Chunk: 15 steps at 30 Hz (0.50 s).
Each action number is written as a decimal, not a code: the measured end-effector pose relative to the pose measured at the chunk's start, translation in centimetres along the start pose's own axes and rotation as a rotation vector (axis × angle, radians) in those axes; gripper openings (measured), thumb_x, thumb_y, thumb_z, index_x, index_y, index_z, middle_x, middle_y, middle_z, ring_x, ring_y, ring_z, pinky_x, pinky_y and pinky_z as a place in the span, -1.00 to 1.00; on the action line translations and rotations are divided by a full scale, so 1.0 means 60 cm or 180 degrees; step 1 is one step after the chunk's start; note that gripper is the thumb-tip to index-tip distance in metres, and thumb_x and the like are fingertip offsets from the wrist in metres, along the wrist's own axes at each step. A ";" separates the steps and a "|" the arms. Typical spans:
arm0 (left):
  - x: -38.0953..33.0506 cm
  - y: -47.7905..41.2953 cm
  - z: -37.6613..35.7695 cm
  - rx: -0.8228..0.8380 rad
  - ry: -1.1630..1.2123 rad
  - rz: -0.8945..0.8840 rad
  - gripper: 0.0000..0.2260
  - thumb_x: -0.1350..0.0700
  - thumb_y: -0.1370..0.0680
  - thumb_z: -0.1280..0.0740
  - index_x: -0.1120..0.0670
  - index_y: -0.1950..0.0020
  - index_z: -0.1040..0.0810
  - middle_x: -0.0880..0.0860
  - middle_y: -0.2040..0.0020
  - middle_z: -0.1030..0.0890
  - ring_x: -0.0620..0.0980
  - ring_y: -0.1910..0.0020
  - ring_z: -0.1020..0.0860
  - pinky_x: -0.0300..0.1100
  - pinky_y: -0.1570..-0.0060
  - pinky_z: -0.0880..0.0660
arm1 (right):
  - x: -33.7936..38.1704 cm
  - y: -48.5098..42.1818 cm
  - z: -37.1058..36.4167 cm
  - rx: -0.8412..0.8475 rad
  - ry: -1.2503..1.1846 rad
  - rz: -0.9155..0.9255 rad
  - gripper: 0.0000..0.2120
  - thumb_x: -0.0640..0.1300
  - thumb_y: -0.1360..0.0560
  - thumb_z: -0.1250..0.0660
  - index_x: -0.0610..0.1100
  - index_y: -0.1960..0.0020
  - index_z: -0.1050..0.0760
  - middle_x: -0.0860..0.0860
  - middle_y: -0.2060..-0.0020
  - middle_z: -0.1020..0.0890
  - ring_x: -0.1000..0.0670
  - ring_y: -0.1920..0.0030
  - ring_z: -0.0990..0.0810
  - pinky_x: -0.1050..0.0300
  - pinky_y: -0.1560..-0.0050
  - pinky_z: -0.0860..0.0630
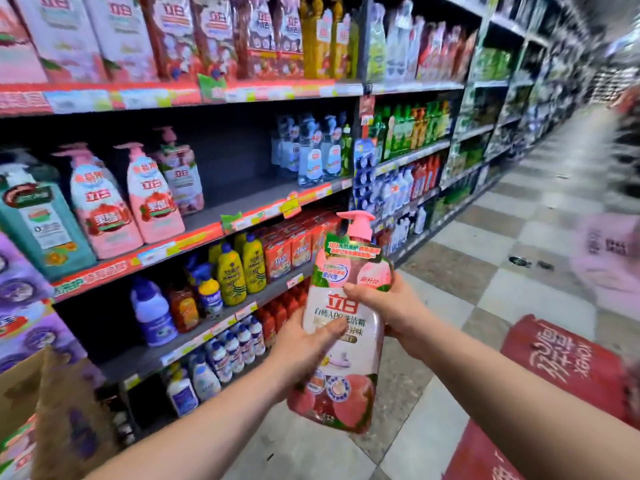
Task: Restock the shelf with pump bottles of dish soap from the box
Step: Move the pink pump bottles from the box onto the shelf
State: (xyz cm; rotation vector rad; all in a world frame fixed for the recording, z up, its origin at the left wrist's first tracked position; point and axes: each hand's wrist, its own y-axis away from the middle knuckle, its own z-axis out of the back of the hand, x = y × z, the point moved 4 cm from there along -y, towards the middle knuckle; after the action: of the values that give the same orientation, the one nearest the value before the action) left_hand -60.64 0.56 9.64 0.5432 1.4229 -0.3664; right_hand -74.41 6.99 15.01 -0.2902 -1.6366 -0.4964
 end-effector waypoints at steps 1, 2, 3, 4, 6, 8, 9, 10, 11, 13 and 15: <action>-0.001 -0.022 -0.007 0.0046 -0.0024 -0.0019 -0.62 -0.01 -0.38 -0.48 0.06 -0.14 -0.54 0.04 0.04 -0.70 0.02 0.08 -0.67 0.01 -0.04 -0.58 | 0.002 -0.019 0.009 -0.0043 0.0005 -0.0023 -0.36 -0.21 -0.33 -0.53 -0.17 -0.32 -0.33 -0.16 -0.10 -0.64 -0.15 -0.02 -0.66 0.00 0.06 -0.61; -0.003 -0.044 -0.012 0.0097 -0.0041 -0.0042 -0.65 -0.01 -0.39 -0.47 0.06 -0.12 -0.55 0.04 0.04 -0.70 0.03 0.07 -0.67 0.04 -0.07 -0.57 | 0.004 -0.038 0.015 -0.0069 0.0011 -0.0033 -0.36 -0.21 -0.32 -0.53 -0.18 -0.33 -0.33 -0.17 -0.10 -0.64 -0.16 -0.02 -0.66 -0.07 -0.01 -0.60; -0.004 -0.069 -0.015 0.0147 -0.0058 -0.0069 -0.68 -0.01 -0.40 -0.47 0.04 -0.10 -0.56 0.04 0.04 -0.70 0.03 0.07 -0.67 0.06 -0.08 -0.56 | 0.006 -0.062 0.020 -0.0095 0.0015 -0.0021 -0.36 -0.21 -0.33 -0.53 -0.19 -0.33 -0.34 -0.18 -0.10 -0.64 -0.17 -0.03 -0.66 -0.11 -0.05 -0.59; -0.006 -0.097 -0.017 0.0178 -0.0071 -0.0091 -0.70 -0.02 -0.40 -0.47 0.03 -0.08 -0.57 0.03 0.04 -0.70 0.03 0.07 -0.67 0.05 -0.09 -0.56 | 0.010 -0.087 0.024 -0.0117 0.0014 0.0008 -0.36 -0.22 -0.33 -0.52 -0.21 -0.33 -0.34 -0.18 -0.10 -0.64 -0.18 -0.04 -0.65 -0.13 -0.08 -0.58; -0.013 -0.149 -0.016 0.0200 -0.0039 -0.0114 -0.71 -0.03 -0.40 -0.47 0.01 -0.07 -0.57 0.02 0.04 -0.70 0.02 0.07 -0.67 0.02 -0.07 -0.57 | 0.021 -0.134 0.025 -0.0169 0.0074 0.0047 -0.37 -0.21 -0.34 -0.52 -0.22 -0.34 -0.33 -0.19 -0.12 -0.62 -0.16 -0.05 -0.64 -0.11 -0.08 -0.59; -0.022 -0.210 -0.005 0.0188 0.0077 -0.0109 -0.75 0.01 -0.41 -0.47 0.01 -0.05 -0.57 -0.01 0.08 -0.71 -0.06 0.13 -0.68 -0.14 0.06 -0.60 | 0.038 -0.192 0.017 -0.0162 0.0098 0.0101 -0.39 -0.22 -0.36 -0.50 -0.23 -0.33 -0.33 -0.20 -0.10 -0.63 -0.14 -0.01 -0.66 -0.02 0.02 -0.64; -0.029 -0.241 0.005 0.0204 0.0129 -0.0114 -0.78 0.03 -0.41 -0.47 0.00 -0.02 -0.56 -0.05 0.12 -0.70 -0.13 0.20 -0.67 -0.27 0.20 -0.59 | 0.048 -0.224 0.011 -0.0129 0.0088 0.0117 -0.40 -0.23 -0.36 -0.50 -0.24 -0.33 -0.33 -0.20 -0.10 -0.63 -0.14 -0.01 -0.66 -0.01 0.05 -0.64; -0.038 -0.266 0.014 0.0223 0.0156 -0.0124 -0.79 0.03 -0.42 -0.46 0.00 -0.01 -0.56 -0.08 0.14 -0.70 -0.19 0.25 -0.66 -0.36 0.32 -0.54 | 0.057 -0.250 0.003 -0.0074 0.0082 0.0114 -0.40 -0.24 -0.37 -0.49 -0.24 -0.33 -0.32 -0.21 -0.10 -0.63 -0.16 -0.02 -0.66 -0.05 0.03 -0.63; -0.046 -0.296 0.030 0.0203 0.0151 -0.0162 -0.78 0.03 -0.42 -0.46 -0.01 -0.02 -0.55 -0.09 0.14 -0.69 -0.23 0.27 -0.65 -0.41 0.37 -0.50 | 0.065 -0.282 -0.010 -0.0007 0.0076 0.0120 -0.40 -0.24 -0.37 -0.49 -0.24 -0.33 -0.32 -0.22 -0.10 -0.63 -0.18 -0.02 -0.66 -0.09 -0.01 -0.62; -0.062 -0.349 0.065 0.0131 0.0069 -0.0231 -0.73 0.00 -0.41 -0.45 -0.01 -0.07 -0.54 -0.08 0.09 -0.68 -0.20 0.20 -0.66 -0.34 0.25 -0.55 | 0.079 -0.340 -0.037 0.0055 0.0104 0.0166 -0.44 -0.22 -0.38 -0.49 -0.23 -0.30 -0.36 -0.21 -0.07 -0.65 -0.18 0.00 -0.67 -0.08 0.01 -0.63; -0.074 -0.394 0.099 0.0065 0.0007 -0.0261 -0.74 0.00 -0.41 -0.46 -0.04 -0.06 -0.54 -0.07 0.06 -0.68 -0.12 0.11 -0.65 -0.21 0.09 -0.58 | 0.088 -0.391 -0.066 0.0076 0.0115 0.0198 -0.48 -0.20 -0.38 -0.48 -0.23 -0.28 -0.38 -0.21 -0.07 -0.65 -0.17 0.00 -0.67 -0.05 0.04 -0.63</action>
State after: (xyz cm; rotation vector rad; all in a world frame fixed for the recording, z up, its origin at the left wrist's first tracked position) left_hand -69.23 -22.62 11.16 0.5030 1.4479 -0.4463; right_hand -82.55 -15.88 17.02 -0.3116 -1.5924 -0.4325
